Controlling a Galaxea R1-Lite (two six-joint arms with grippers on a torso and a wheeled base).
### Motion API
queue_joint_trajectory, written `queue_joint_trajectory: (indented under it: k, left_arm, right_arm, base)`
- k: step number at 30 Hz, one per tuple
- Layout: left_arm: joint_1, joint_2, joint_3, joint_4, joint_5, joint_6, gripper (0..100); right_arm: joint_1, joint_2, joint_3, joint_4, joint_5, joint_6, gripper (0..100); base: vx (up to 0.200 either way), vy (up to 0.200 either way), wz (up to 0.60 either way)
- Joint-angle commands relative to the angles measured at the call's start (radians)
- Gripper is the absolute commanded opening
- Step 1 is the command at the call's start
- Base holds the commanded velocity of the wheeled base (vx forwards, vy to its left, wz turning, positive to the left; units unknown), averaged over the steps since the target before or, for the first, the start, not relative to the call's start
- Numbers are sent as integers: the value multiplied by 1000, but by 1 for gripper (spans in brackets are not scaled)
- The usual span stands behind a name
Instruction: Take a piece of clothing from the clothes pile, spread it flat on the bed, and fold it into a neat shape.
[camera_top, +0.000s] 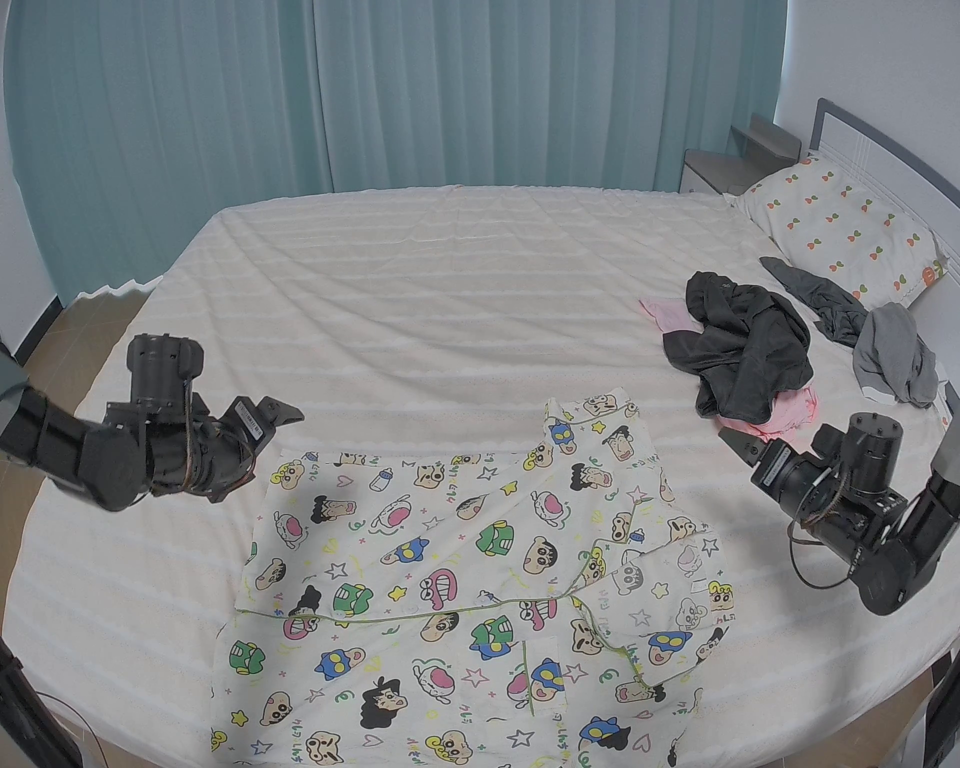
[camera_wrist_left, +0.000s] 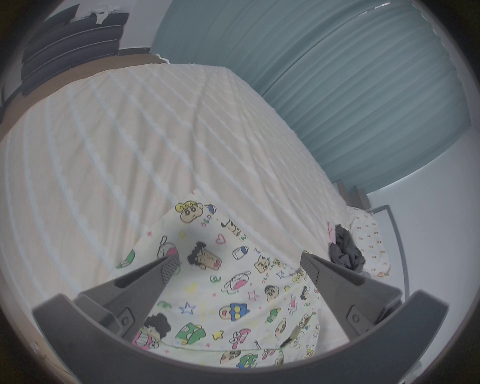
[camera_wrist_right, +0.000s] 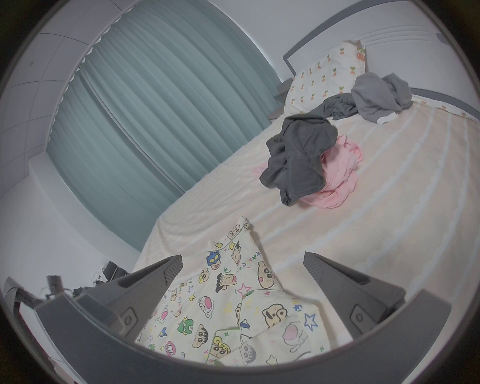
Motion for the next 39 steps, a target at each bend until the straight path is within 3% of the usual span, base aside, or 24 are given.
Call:
queue_joint_trajectory:
  k: [1,3,6,8,9,13,14,18,25,39]
  left_arm:
    - [43,310,-463,363,15,24,100]
    - [72,256,-423,389,-74,-5,100]
    - [125,124,-221,353,-184,115,100]
    - [135,78,-142,326,-201,152,100]
    - [145,-6,-1,264,-212,167,100]
    - [148,-114,163,191,-221,170,100]
    - [141,-183,289,120,-225,168,100]
    - [122,-233,447,44,-224,165,100]
    - [83,-278,618,-42,-221,141,100]
    - [76,-378,787,-45,-218,139,100]
  right_arm:
    - [-21,-206,274,-242,14,-8,100]
    - [-20,-236,295,-240,28,-9,100]
    - [-24,-227,338,-240,92,-34,100]
    - [-27,-223,346,-240,117,-37,100]
    - [-29,-223,363,-240,144,-39,100]
    - [-24,-223,372,-239,147,-46,100]
    - [-20,-212,394,-227,149,-77,100]
    - [-16,-173,424,-220,155,-138,100]
    - [-15,-169,424,-162,147,-157,100]
    - [56,-175,424,-85,109,-161,100]
  base:
    - [0,0,0]
    - [0,0,0]
    - [0,0,0]
    - [0,0,0]
    - [0,0,0]
    - [0,0,0]
    - [0,0,0]
    - [0,0,0]
    - [-114,0,0]
    - [-200,0,0]
